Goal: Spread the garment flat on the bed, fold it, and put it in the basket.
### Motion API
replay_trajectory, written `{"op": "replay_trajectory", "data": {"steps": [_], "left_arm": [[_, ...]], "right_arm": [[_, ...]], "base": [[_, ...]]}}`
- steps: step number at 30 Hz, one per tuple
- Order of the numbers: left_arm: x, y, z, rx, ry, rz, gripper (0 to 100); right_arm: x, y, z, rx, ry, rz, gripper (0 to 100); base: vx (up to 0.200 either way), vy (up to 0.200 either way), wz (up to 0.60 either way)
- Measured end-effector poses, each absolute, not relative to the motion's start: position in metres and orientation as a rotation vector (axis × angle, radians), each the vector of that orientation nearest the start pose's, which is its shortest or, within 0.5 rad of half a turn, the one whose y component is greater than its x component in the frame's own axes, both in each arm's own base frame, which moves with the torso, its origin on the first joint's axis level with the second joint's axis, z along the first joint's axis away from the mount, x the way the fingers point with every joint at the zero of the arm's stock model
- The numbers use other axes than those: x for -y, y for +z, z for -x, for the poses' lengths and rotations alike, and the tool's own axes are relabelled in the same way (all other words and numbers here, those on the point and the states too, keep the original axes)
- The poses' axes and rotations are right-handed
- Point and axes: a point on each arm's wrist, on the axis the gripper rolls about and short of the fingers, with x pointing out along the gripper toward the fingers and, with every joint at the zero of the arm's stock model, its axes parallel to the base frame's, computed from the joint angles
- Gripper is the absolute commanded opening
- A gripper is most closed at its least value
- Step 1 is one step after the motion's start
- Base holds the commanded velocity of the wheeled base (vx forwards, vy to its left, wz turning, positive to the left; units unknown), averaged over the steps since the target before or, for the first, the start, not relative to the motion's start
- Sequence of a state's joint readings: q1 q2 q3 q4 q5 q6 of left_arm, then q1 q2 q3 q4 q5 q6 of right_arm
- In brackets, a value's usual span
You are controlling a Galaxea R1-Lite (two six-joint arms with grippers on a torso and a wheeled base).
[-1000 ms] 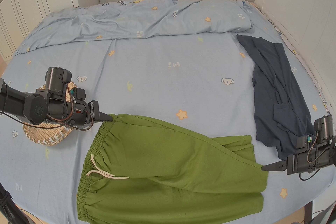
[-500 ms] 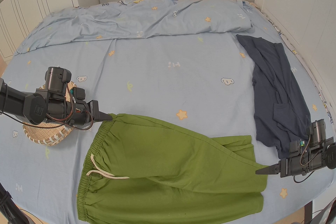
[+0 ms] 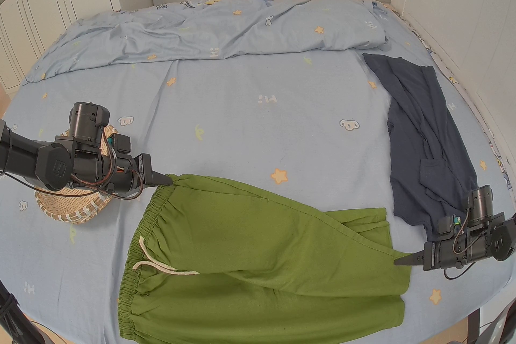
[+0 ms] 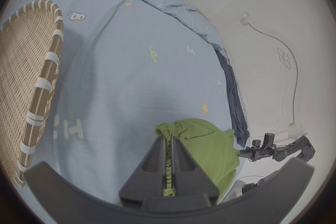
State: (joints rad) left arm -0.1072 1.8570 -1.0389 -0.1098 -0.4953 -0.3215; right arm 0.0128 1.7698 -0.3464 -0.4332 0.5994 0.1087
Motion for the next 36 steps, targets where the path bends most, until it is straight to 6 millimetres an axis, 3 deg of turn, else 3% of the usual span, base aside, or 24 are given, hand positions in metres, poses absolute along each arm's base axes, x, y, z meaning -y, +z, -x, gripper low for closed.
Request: {"op": "replay_trajectory", "data": {"steps": [10,16,23,33,36], "left_arm": [[0.046,0.147,-0.332,-0.792,-0.458,0.437,0],[0.045,0.15,-0.331,-0.784,-0.457,0.436,0],[0.042,0.158,-0.328,-0.758,-0.455,0.435,0],[0.032,0.171,-0.323,-0.707,-0.431,0.436,0],[0.027,0.174,-0.323,-0.693,-0.421,0.438,0]], "right_arm": [[-0.015,0.05,-0.214,-0.995,0.501,-0.383,0],[-0.016,0.065,-0.21,-0.947,0.486,-0.369,0],[-0.025,0.112,-0.204,-0.888,0.448,-0.331,0],[-0.039,0.206,-0.214,-0.673,0.463,-0.245,0],[-0.042,0.225,-0.22,-0.619,0.47,-0.22,0]], "base": [[0.0,0.0,0.0],[0.0,0.0,0.0],[0.0,0.0,0.0],[0.0,0.0,0.0],[0.0,0.0,0.0]]}}
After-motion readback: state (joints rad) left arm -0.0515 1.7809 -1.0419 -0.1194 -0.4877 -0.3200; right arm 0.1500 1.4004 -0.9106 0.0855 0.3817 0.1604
